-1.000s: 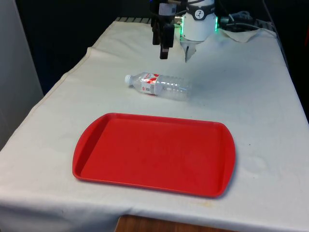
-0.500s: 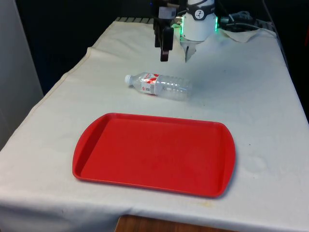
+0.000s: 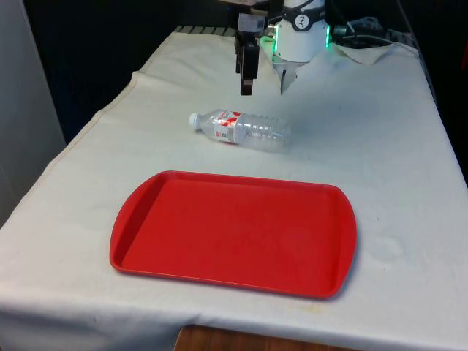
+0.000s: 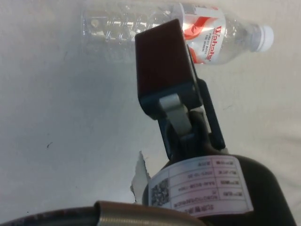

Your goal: Place the bottle upright on the tray.

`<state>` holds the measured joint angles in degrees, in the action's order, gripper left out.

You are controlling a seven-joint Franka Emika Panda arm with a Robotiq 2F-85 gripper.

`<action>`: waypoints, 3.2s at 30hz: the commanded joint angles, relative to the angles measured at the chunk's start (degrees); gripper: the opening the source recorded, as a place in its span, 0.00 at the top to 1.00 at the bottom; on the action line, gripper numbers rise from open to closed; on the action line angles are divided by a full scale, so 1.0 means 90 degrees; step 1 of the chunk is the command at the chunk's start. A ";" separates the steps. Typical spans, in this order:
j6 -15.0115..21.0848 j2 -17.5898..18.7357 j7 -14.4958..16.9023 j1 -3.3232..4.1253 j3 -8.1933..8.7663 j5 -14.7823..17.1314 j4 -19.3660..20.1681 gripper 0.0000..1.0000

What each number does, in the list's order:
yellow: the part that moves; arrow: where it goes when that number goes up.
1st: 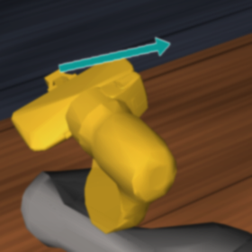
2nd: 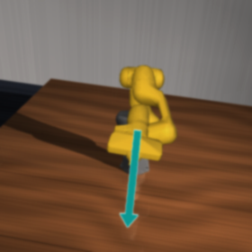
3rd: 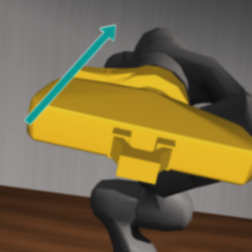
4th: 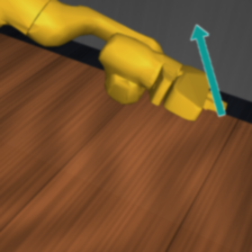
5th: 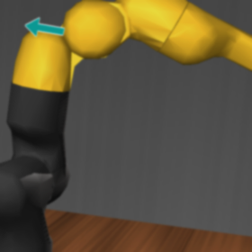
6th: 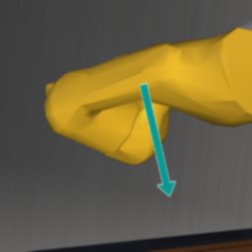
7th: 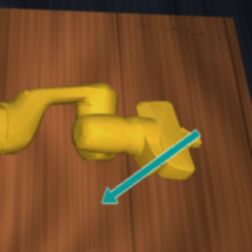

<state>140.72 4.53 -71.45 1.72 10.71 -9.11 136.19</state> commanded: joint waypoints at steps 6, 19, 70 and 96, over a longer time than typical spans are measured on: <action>-0.0006 -0.0083 -0.0038 0.0000 0.0025 0.0000 0.0051 0.00; 0.0166 -0.0357 -0.0293 -0.0006 0.0076 -0.0089 0.0274 0.00; 0.0509 -0.0076 -0.1541 0.0000 0.0134 -0.0006 0.0248 0.00; 0.1019 0.0095 -0.2018 -0.0006 0.0382 -0.0134 0.0388 0.00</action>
<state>148.68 5.21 -88.12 1.66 13.81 -9.17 139.57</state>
